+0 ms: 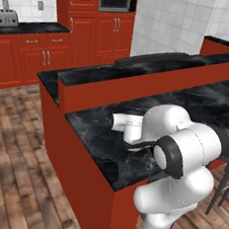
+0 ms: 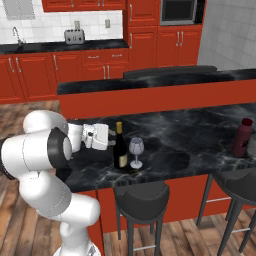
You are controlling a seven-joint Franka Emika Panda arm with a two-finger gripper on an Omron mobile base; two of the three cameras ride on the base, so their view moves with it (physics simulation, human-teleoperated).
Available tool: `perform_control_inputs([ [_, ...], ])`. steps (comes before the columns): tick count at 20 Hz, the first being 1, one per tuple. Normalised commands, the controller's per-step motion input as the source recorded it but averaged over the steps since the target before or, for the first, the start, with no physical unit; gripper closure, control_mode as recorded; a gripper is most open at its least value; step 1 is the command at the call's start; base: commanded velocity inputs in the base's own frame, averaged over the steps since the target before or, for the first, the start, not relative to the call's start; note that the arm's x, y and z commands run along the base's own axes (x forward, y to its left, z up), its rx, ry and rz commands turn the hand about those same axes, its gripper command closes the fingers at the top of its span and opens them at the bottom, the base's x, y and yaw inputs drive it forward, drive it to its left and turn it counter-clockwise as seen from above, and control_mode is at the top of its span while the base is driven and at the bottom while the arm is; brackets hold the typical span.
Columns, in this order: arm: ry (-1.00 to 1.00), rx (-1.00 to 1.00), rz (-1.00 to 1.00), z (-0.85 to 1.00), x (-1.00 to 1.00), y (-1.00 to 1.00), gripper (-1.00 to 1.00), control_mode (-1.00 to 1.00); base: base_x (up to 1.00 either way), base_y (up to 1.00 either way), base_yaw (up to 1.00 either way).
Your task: There is a wine glass and glass cup on the dining counter. Place the wine bottle next to the wine glass and the juice bottle next to the glass cup.
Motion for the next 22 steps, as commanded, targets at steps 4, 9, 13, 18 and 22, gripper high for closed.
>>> perform_control_inputs([
  [4,0.00,0.00,0.00,0.05,-0.20,0.10,-1.00,-1.00,0.00,0.00,0.00],
  [9,0.02,0.02,0.02,0.20,-0.38,0.00,-1.00,-1.00,0.00,0.00,0.00],
  [13,0.09,0.02,0.11,0.23,-0.44,0.00,-1.00,-1.00,0.00,0.00,0.00],
  [18,0.12,0.07,0.25,0.29,-0.46,0.01,-1.00,-1.00,0.00,0.00,0.00],
  [22,0.17,0.08,0.49,0.30,-0.43,0.04,-1.00,-1.00,0.00,0.00,0.00],
])
